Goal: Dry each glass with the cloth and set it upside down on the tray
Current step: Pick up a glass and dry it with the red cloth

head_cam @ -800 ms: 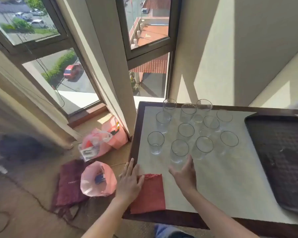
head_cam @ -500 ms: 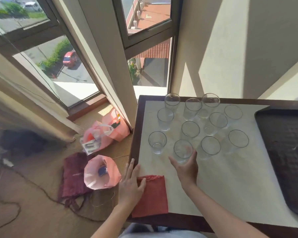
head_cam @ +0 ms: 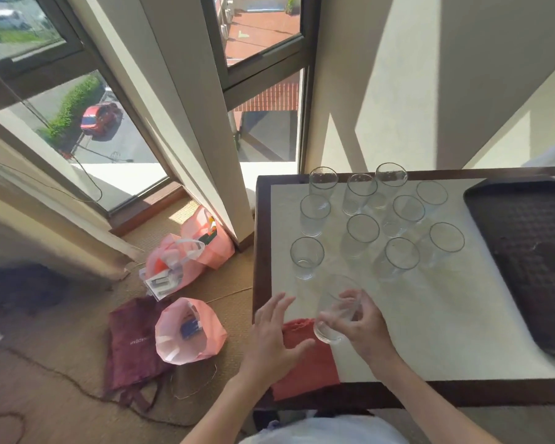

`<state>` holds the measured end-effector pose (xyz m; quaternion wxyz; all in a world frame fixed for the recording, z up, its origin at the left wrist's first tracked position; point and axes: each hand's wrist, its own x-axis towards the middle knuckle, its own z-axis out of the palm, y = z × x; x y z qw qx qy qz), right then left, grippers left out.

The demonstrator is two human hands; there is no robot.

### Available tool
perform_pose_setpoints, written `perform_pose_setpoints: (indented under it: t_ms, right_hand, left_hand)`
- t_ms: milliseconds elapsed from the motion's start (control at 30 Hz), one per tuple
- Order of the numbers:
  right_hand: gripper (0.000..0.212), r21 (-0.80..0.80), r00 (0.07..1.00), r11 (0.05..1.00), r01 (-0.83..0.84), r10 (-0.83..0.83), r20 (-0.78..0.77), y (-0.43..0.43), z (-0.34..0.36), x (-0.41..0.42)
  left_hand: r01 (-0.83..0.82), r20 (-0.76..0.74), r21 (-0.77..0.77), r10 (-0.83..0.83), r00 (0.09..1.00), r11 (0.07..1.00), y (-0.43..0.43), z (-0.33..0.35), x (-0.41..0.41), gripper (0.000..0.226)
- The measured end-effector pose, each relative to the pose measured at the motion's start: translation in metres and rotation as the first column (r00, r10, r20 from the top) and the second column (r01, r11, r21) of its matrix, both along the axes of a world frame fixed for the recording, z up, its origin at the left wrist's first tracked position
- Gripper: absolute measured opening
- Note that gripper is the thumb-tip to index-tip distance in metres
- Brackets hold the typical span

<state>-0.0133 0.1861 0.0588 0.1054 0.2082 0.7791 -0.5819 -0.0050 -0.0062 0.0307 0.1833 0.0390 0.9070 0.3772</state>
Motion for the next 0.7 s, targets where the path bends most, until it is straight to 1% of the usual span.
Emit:
perform_pose_setpoints:
  t_ms: [33, 100, 200, 267, 300, 333, 367, 400, 433, 467, 500, 533, 567, 600, 633, 700]
  right_hand:
    - [0.059, -0.043, 0.999, 0.998, -0.049, 0.050, 0.021, -0.007, 0.006, 0.006]
    - [0.055, -0.108, 0.989, 0.985, -0.133, 0.139, 0.051, -0.025, 0.017, 0.015]
    - [0.054, -0.096, 0.971, 0.970, -0.223, 0.230, 0.062, -0.050, 0.018, 0.026]
    - [0.065, -0.106, 0.956, 0.956, -0.275, 0.283, 0.076, -0.061, 0.019, 0.031]
    - [0.069, -0.146, 0.948, 0.945, -0.292, 0.306, 0.085, -0.064, 0.020, 0.033]
    - [0.066, -0.173, 0.942, 0.935, -0.308, 0.325, 0.082, -0.067, 0.022, 0.035]
    - [0.057, -0.185, 0.942, 0.934, -0.305, 0.324, 0.083, -0.069, 0.025, 0.038]
    - [0.045, -0.172, 0.953, 0.947, -0.272, 0.290, 0.085, -0.069, 0.026, 0.041]
    - [0.036, -0.105, 0.975, 0.975, -0.196, 0.205, 0.087, -0.069, 0.022, 0.044]
    - [0.029, 0.034, 0.992, 0.995, -0.095, 0.092, 0.089, -0.065, 0.012, 0.046]
    - [0.026, 0.203, 0.995, 0.979, -0.002, -0.018, 0.098, -0.061, 0.001, 0.049]
    - [0.027, 0.363, 0.987, 0.930, 0.058, -0.108, 0.118, -0.057, -0.010, 0.053]
    - [0.032, 0.486, 0.973, 0.871, 0.073, -0.169, 0.158, -0.054, -0.018, 0.057]
    - [0.038, 0.554, 0.956, 0.831, 0.050, -0.200, 0.214, -0.053, -0.027, 0.062]
    - [0.044, 0.582, 0.942, 0.813, 0.011, -0.203, 0.267, -0.053, -0.032, 0.067]
    - [0.051, 0.596, 0.934, 0.802, -0.043, -0.180, 0.309, -0.058, -0.038, 0.074]
  left_hand:
    - [0.033, 0.035, 0.103, -0.037, 0.999, 0.994, -0.001, 0.006, 0.003, 0.086]
    - [0.018, 0.098, 0.247, -0.044, 0.994, 0.969, -0.004, 0.011, 0.009, 0.094]
    - [-0.049, 0.094, 0.308, 0.021, 0.995, 0.950, -0.013, 0.011, 0.020, 0.102]
    - [-0.091, 0.085, 0.351, 0.065, 0.994, 0.932, -0.024, 0.010, 0.030, 0.103]
    - [-0.116, 0.091, 0.374, 0.088, 0.992, 0.920, -0.030, 0.010, 0.035, 0.098]
    - [-0.139, 0.103, 0.391, 0.106, 0.989, 0.910, -0.036, 0.011, 0.039, 0.091]
    - [-0.158, 0.120, 0.398, 0.119, 0.986, 0.904, -0.042, 0.010, 0.042, 0.086]
    - [-0.182, 0.138, 0.406, 0.137, 0.981, 0.896, -0.048, 0.008, 0.044, 0.083]
    - [-0.217, 0.163, 0.412, 0.163, 0.973, 0.885, -0.055, 0.006, 0.046, 0.082]
    - [-0.259, 0.194, 0.421, 0.193, 0.962, 0.869, -0.061, 0.005, 0.048, 0.085]
    - [-0.295, 0.225, 0.432, 0.215, 0.950, 0.852, -0.067, 0.004, 0.049, 0.089]
    - [-0.326, 0.261, 0.436, 0.230, 0.938, 0.839, -0.072, 0.004, 0.050, 0.092]
    - [-0.349, 0.288, 0.438, 0.239, 0.927, 0.828, -0.076, 0.004, 0.052, 0.093]
    - [-0.367, 0.306, 0.438, 0.248, 0.919, 0.821, -0.080, 0.005, 0.053, 0.092]
    - [-0.379, 0.317, 0.444, 0.253, 0.914, 0.812, -0.084, 0.007, 0.053, 0.091]
    - [-0.394, 0.336, 0.460, 0.254, 0.907, 0.796, -0.088, 0.008, 0.054, 0.092]
